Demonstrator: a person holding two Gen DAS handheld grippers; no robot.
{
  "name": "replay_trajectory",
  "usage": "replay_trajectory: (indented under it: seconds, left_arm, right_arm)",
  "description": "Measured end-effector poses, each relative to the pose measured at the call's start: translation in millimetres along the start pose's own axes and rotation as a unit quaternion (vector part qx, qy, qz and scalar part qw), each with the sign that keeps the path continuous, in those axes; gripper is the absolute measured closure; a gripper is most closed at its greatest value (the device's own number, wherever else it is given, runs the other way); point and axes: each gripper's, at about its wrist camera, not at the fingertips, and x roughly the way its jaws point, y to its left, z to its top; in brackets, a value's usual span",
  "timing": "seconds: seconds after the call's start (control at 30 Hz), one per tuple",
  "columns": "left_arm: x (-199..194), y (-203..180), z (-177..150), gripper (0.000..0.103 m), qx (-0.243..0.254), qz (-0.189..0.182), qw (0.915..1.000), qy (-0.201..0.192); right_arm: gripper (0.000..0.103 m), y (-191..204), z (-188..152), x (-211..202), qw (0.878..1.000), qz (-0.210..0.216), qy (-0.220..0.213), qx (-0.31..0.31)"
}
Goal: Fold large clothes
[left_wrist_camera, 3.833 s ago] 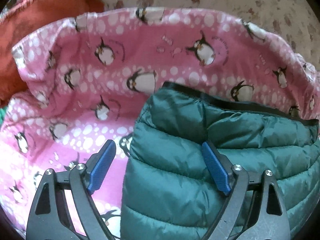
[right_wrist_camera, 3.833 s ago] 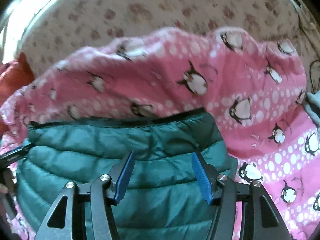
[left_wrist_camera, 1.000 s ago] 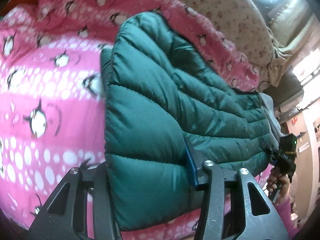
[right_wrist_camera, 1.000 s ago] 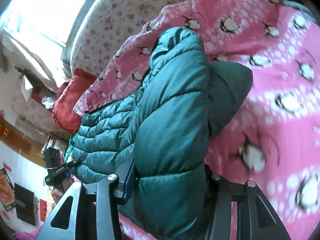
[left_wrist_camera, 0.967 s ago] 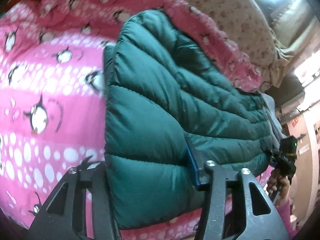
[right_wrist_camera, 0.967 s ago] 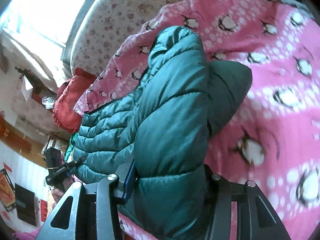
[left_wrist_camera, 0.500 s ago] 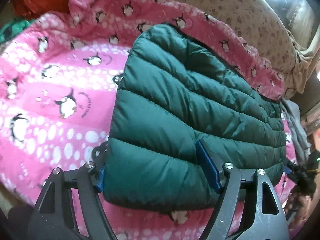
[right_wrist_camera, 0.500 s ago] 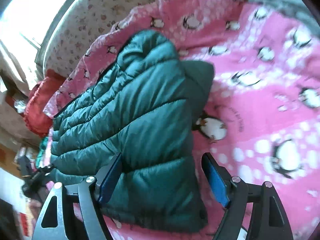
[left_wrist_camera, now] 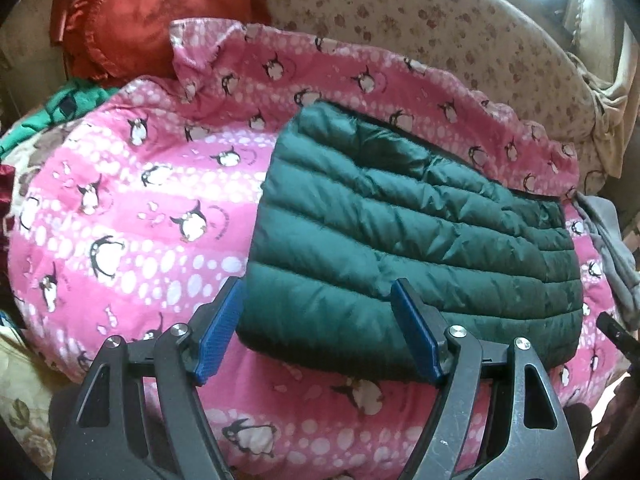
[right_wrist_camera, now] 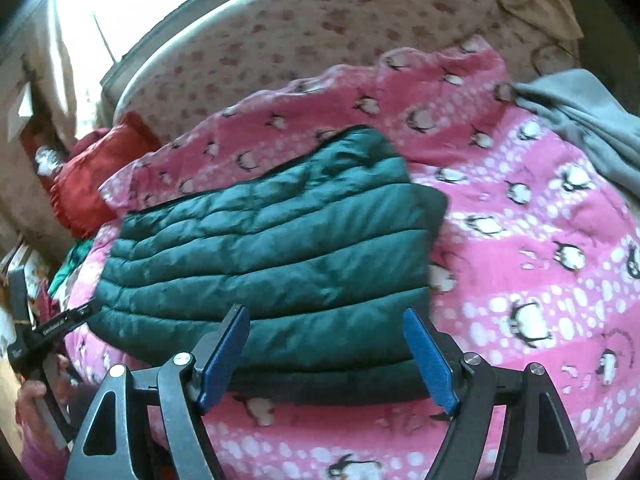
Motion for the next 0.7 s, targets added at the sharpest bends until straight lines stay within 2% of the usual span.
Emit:
replay_trajectory:
  seconds: [0.23,0.4,0.7]
  left_arm:
    - [-17.4,-19.2,-4.7,0.027,0.024,0.008,0.9995,-0.017]
    - [-22.8,-35.6,-8.8,0.027,0.033,0.0,0.9991,-0.025]
    - [-32.3,-69.6,-19.9,0.027,0.081,0.027,0.9952,-0.048]
  right_arm:
    - [0.026,41.6,-9.9,9.4,0.999,-0.013,-0.015,-0.039]
    - [0.026,61.0,-12.4,9.9,0.998,-0.032,-0.032,-0.048]
    - [0.026,81.0,-21.0,12.9,0.997,-0.042,-0.03,-0.065]
